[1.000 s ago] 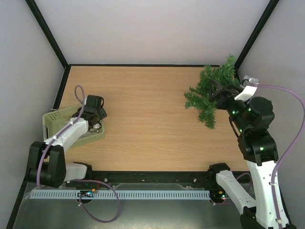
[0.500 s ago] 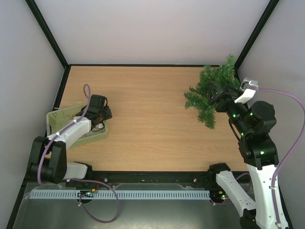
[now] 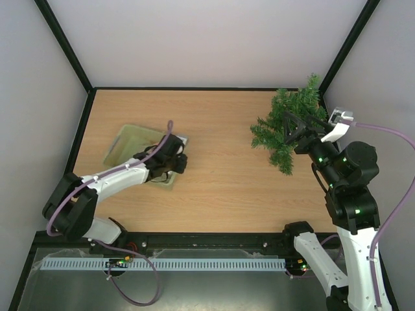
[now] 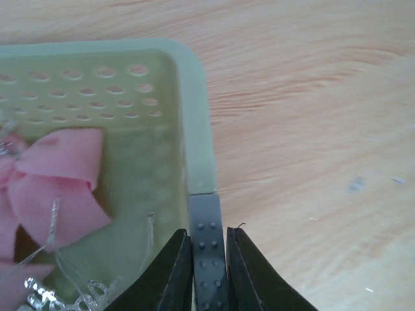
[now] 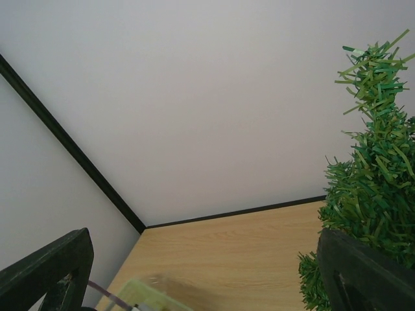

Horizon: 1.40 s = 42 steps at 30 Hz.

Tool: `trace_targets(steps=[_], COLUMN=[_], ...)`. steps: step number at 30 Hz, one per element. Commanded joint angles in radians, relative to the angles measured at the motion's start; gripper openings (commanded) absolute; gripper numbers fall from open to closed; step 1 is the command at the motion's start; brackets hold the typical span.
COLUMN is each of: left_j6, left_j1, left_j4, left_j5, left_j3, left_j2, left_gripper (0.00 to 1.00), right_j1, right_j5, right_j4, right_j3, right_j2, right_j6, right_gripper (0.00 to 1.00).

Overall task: Decorate the small christmas tree
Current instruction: Pick up the decoration item from the storage box.

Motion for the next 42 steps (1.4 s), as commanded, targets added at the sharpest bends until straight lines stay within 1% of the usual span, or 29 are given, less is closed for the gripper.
trace_targets(steps=[1, 5, 12, 16, 19, 21, 24, 25, 26, 27, 30, 31, 33, 37, 39, 40, 42], left_j6=[0.16, 0.226, 0.276, 0.279, 0.249, 0.223, 0.187, 0.166, 0.135, 0.103, -0.014, -0.043, -0.091, -0.187, -0.207, -0.215, -0.23], left_j1=[-0.095, -0.139, -0.212, -0.259, -0.26, -0.26, -0.253, -0.25, -0.244, -0.233, -0.182, -0.161, -0.118, -0.023, 0.019, 0.035, 0.058], left_j4=[0.047, 0.047, 0.017, 0.039, 0.051, 0.058, 0.055, 0.052, 0.044, 0.03, -0.001, 0.001, 0.005, -0.021, -0.038, -0.046, -0.064], left_j5=[0.033, 0.028, 0.063, 0.067, 0.049, 0.002, -0.062, -0.086, -0.109, -0.12, -0.086, -0.067, -0.039, 0.038, 0.09, 0.106, 0.123], left_j3=[0.074, 0.101, 0.157, 0.154, 0.158, 0.16, 0.172, 0.175, 0.184, 0.195, 0.196, 0.185, 0.151, 0.085, 0.058, 0.046, 0.027], left_j2=[0.035, 0.086, 0.14, 0.142, 0.14, 0.132, 0.108, 0.093, 0.077, 0.059, -0.032, -0.065, -0.143, -0.284, -0.358, -0.4, -0.482], left_gripper=[0.16, 0.14, 0.13, 0.15, 0.18, 0.25, 0.29, 0.33, 0.4, 0.42, 0.48, 0.51, 0.57, 0.67, 0.71, 0.74, 0.88], right_j1=[-0.002, -0.002, -0.002, -0.002, -0.002, -0.002, -0.002, -0.002, -0.002, -0.002, -0.002, -0.002, -0.002, -0.002, 0.002, 0.006, 0.021], right_j5=[-0.015, -0.03, -0.027, -0.029, -0.036, -0.041, -0.045, -0.045, -0.048, -0.051, -0.07, -0.075, -0.082, -0.096, -0.103, -0.104, -0.095], right_j4=[0.044, 0.06, 0.048, 0.05, 0.049, 0.043, 0.031, 0.029, 0.027, 0.025, 0.013, 0.01, 0.005, 0.004, 0.004, 0.004, 0.005], right_j3=[-0.031, -0.046, -0.043, -0.046, -0.046, -0.043, -0.042, -0.044, -0.045, -0.046, -0.041, -0.039, -0.035, -0.031, -0.029, -0.028, -0.029], right_j2=[-0.013, -0.013, -0.014, -0.011, -0.002, 0.004, 0.009, 0.011, 0.014, 0.017, 0.039, 0.047, 0.062, 0.093, 0.111, 0.119, 0.135], right_j6=[0.018, 0.03, 0.024, 0.023, 0.022, 0.021, 0.022, 0.023, 0.025, 0.028, 0.036, 0.038, 0.039, 0.05, 0.054, 0.056, 0.061], right_gripper=[0.93, 0.93, 0.93, 0.93, 0.93, 0.92, 0.92, 0.91, 0.91, 0.9, 0.88, 0.87, 0.85, 0.78, 0.76, 0.75, 0.74])
